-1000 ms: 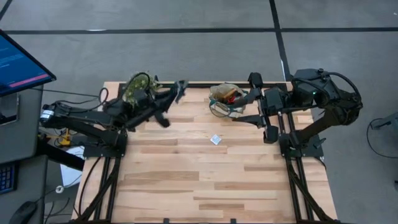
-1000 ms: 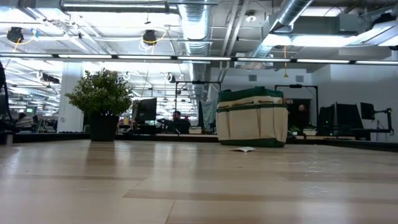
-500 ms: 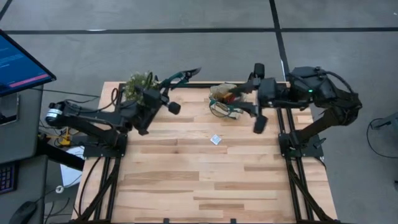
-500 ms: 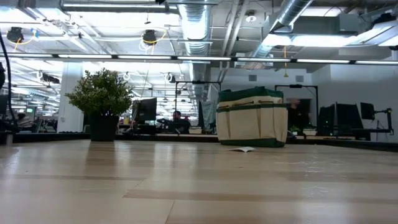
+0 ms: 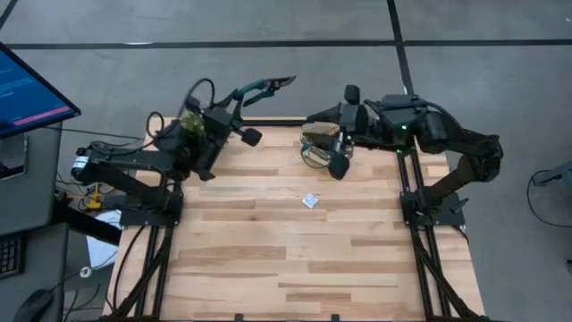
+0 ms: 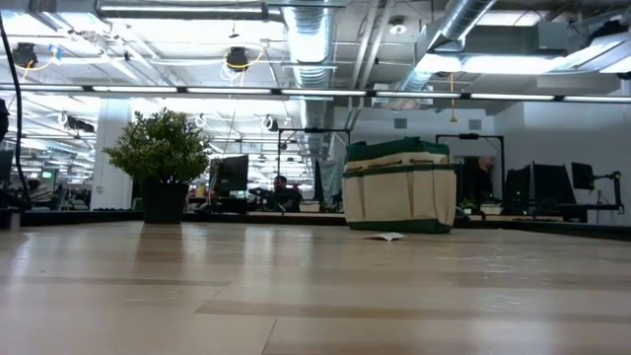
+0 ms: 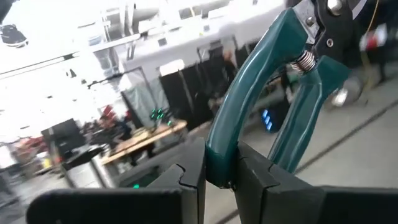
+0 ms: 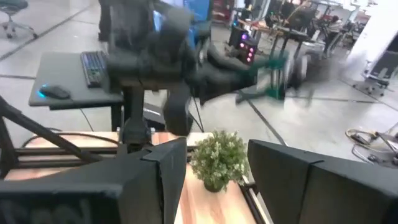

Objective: Pick & Place Garden tools in Gardening bag
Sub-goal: Put the green shear scissors into the gardening bag

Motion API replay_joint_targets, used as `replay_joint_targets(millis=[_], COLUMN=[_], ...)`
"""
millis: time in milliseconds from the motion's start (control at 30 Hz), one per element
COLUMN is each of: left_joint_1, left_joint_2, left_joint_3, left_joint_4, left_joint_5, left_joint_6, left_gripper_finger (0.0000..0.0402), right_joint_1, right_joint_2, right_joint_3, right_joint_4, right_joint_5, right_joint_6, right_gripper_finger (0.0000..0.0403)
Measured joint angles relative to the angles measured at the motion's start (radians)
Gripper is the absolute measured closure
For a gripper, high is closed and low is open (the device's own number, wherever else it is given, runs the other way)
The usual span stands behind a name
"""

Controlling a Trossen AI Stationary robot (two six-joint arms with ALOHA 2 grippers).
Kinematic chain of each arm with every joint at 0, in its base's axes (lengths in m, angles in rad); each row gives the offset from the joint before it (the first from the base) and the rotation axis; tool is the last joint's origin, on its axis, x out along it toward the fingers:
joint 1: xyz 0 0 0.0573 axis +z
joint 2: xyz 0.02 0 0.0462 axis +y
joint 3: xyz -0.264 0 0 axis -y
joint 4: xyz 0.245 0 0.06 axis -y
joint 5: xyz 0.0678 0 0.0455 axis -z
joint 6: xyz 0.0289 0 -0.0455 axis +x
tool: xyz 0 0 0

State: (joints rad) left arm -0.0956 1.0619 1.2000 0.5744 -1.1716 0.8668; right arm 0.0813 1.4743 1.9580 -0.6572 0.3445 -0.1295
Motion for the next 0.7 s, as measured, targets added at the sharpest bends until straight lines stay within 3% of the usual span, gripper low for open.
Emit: replay_joint_targets(millis=[133, 400, 567, 700], left_joint_1=[0.000, -0.001, -0.004, -0.005], left_joint_2=[0.003, -0.003, -0.007, -0.008], left_joint_3=[0.047, 0.109, 0.115, 0.115], left_joint_4=[0.058, 0.083, 0.080, 0.082], left_joint_5=[0.082, 0.281, 0.383, 0.394], left_joint_6=[-0.021, -0.234, -0.359, -0.386], left_gripper_finger=[0.0353, 0.0353, 0.0353, 0.0353], right_joint_1=[-0.033, -0.103, -0.135, -0.160], right_joint_2=[0.019, 0.080, 0.116, 0.120], right_joint_3=[0.000, 0.001, 0.001, 0.000], right_joint_4=[0.081, 0.340, 0.445, 0.516], right_joint_5=[0.006, -0.004, -0.020, -0.124], right_joint_6=[0.015, 0.013, -0.035, -0.035], right_gripper_finger=[0.0239, 0.0234, 0.0202, 0.0164])
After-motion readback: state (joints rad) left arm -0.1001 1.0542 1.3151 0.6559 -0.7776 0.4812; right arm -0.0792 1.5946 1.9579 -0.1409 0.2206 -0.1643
